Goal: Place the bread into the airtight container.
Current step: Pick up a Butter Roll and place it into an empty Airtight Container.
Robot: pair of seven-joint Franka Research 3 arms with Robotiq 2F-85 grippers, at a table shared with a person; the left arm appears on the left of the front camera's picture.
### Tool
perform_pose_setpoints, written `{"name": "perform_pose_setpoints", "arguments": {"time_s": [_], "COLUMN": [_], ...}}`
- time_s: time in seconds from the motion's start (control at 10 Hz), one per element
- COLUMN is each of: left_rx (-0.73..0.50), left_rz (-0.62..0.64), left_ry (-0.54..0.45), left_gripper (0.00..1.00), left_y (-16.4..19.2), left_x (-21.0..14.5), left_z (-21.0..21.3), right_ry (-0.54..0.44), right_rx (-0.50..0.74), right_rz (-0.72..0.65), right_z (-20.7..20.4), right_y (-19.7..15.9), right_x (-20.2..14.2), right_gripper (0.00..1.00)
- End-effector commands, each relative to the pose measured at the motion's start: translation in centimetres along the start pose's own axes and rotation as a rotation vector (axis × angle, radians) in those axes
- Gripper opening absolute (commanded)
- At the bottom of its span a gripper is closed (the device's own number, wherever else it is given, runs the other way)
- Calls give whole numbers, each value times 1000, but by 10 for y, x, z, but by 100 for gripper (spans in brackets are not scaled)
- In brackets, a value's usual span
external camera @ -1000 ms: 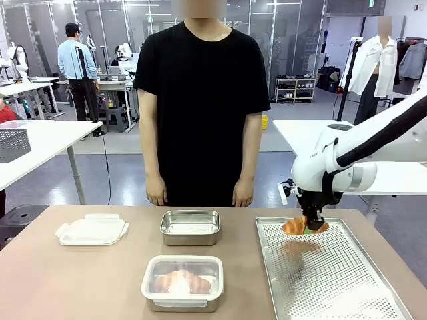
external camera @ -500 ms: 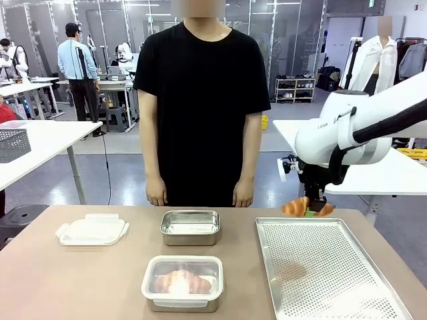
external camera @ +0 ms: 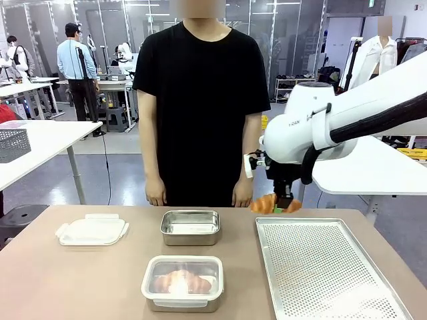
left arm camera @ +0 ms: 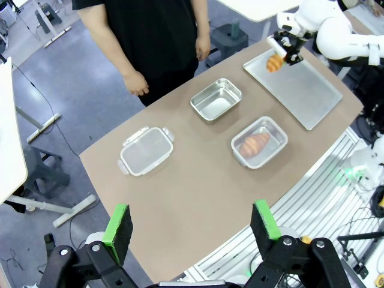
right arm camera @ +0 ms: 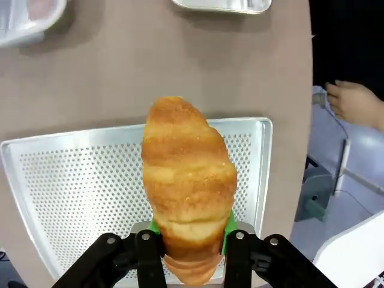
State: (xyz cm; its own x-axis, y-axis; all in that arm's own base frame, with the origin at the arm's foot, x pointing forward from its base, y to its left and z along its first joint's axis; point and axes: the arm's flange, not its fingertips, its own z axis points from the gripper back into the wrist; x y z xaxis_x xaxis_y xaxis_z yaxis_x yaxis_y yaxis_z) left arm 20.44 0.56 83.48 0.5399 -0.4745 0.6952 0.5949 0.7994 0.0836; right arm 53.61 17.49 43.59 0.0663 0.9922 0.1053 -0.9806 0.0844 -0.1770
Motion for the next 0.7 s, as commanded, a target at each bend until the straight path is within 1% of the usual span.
{"name": "perform_pose_setpoints", "arguments": {"time_s": [0.0, 0.2, 0.3, 0.6], "left_rx": [-6, -6, -6, -6], "left_rz": [-6, -6, -6, -6], "left_ry": [-3, -3, -3, -3], "left_gripper": [100, 100, 100, 100], "left_y": [-1, -1, -1, -1], "left_x": [1, 1, 1, 1], "left_z": [1, 1, 1, 1], "right_ry": [30, 24, -2, -2], "right_rx": [-2, 2, -4, -4], "right_rz": [-23, -98, -4, -4], "right_z": [2, 6, 2, 2], "right_y": [-4, -3, 2, 2], "right_x": [13, 19, 16, 16], "right_gripper": [39, 39, 39, 39]}}
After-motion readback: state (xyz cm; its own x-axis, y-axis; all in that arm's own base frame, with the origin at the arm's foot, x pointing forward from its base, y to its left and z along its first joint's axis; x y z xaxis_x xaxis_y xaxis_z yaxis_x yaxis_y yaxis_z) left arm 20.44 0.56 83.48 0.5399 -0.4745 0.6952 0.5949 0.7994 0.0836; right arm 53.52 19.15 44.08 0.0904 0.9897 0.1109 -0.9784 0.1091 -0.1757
